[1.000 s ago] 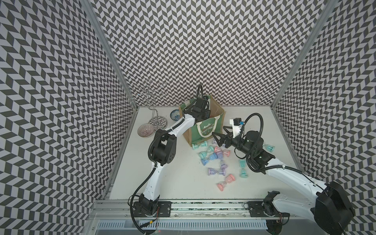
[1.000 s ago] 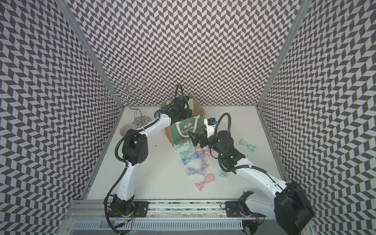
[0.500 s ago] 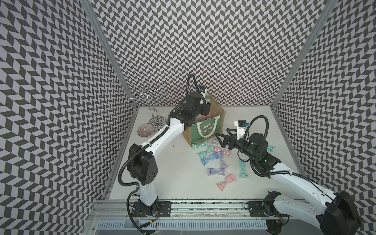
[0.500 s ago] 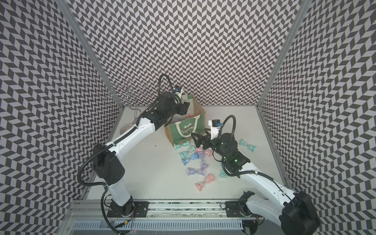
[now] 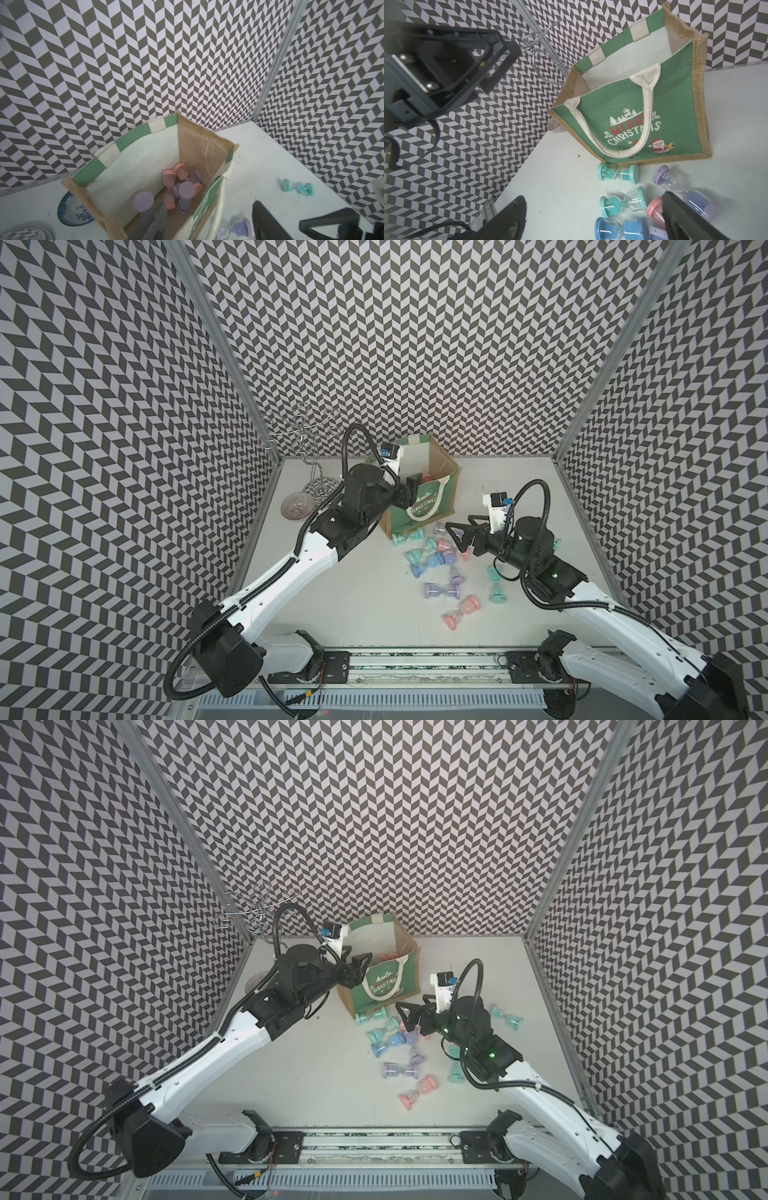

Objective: Put the hourglass into the canvas bag
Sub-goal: Place the hourglass in the canvas bag, then pick up the hourglass from the center of the board.

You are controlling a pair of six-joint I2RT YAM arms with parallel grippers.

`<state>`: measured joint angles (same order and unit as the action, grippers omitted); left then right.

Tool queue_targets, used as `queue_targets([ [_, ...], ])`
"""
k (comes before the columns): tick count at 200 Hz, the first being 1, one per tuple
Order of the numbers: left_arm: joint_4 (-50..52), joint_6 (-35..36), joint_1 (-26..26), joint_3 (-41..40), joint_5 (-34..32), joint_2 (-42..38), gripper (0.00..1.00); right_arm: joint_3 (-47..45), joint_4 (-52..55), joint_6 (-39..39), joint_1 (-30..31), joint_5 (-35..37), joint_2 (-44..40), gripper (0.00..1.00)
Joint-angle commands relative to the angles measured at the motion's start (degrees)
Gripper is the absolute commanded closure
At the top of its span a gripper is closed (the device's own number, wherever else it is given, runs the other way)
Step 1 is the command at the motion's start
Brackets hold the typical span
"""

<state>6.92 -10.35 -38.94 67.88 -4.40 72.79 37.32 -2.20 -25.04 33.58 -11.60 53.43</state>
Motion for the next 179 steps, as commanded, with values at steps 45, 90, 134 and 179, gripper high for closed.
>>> queue_targets([
  [45,3.8,-5.9,-9.3,-12.6,-1.9,-8.6,0.31,-2.9,5.8,-2.1,-0.1,-4.3,-3.3,0.01],
  [90,5.8,-8.5,-14.3,-17.4,-2.8,-8.3,0.30,-5.6,6.8,-2.8,-0.1,-6.8,-3.8,0.01],
  [134,5.4,-10.9,-15.6,-21.5,-1.5,-4.2,0.29,-10.2,7.5,-2.7,-0.1,-6.2,-6.3,0.01],
  [179,2.7,-11.4,-15.6,-23.3,-0.2,1.9,0.28,-16.0,2.0,-4.6,-0.1,-5.5,-9.4,0.01],
])
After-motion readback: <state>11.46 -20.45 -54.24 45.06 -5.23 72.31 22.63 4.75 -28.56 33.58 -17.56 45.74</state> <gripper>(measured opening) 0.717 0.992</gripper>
